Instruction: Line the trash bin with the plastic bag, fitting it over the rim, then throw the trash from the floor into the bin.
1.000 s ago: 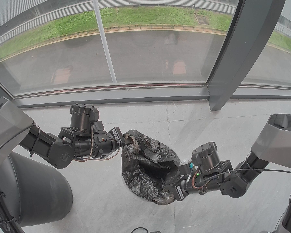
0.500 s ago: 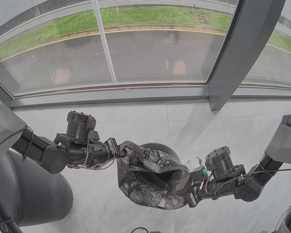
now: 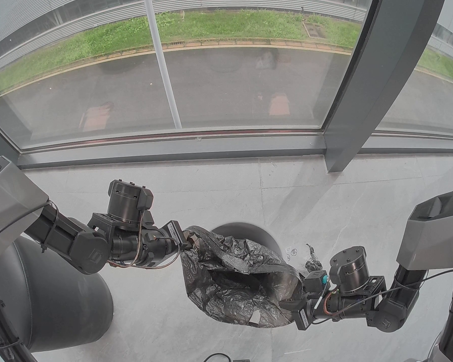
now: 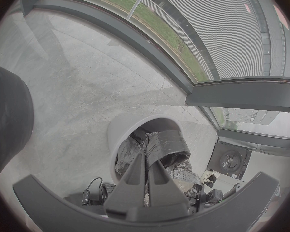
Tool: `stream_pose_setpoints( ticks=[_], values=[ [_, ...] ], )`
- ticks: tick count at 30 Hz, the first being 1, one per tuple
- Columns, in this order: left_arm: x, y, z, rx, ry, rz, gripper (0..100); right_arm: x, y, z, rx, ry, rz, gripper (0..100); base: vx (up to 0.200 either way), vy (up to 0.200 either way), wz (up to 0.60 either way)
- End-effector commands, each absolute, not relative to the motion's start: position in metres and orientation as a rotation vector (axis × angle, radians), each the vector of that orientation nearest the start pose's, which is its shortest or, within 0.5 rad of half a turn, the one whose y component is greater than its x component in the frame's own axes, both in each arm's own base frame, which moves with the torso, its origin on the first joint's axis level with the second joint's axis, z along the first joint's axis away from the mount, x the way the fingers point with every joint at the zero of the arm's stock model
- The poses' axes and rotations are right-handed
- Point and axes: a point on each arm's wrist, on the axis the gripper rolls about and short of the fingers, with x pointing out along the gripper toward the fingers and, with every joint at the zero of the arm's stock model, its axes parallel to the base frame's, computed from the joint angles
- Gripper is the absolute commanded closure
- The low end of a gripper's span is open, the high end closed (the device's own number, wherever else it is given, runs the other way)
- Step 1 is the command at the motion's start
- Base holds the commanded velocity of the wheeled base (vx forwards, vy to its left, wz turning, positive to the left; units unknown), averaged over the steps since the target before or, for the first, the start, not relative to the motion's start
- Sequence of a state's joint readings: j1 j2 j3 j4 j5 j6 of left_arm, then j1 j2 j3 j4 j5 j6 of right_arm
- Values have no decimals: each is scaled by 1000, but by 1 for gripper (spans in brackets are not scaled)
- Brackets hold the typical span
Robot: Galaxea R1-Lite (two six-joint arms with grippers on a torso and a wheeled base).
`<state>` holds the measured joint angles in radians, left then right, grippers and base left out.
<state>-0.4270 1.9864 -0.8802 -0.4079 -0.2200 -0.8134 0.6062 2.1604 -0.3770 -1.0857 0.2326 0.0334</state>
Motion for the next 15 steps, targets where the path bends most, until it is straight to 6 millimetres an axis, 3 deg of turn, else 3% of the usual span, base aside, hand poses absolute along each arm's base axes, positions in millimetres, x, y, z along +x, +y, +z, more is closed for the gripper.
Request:
stream_pose_setpoints(
  ticks=[1, 15],
  values=[
    [310, -150, 81, -674, 936, -291, 100, 218, 158, -17, -123, 793, 784, 100, 0, 0, 0],
    [305, -148, 74, -667, 963, -278, 100, 222, 147, -17, -109, 788, 741, 100, 0, 0, 0]
  ],
)
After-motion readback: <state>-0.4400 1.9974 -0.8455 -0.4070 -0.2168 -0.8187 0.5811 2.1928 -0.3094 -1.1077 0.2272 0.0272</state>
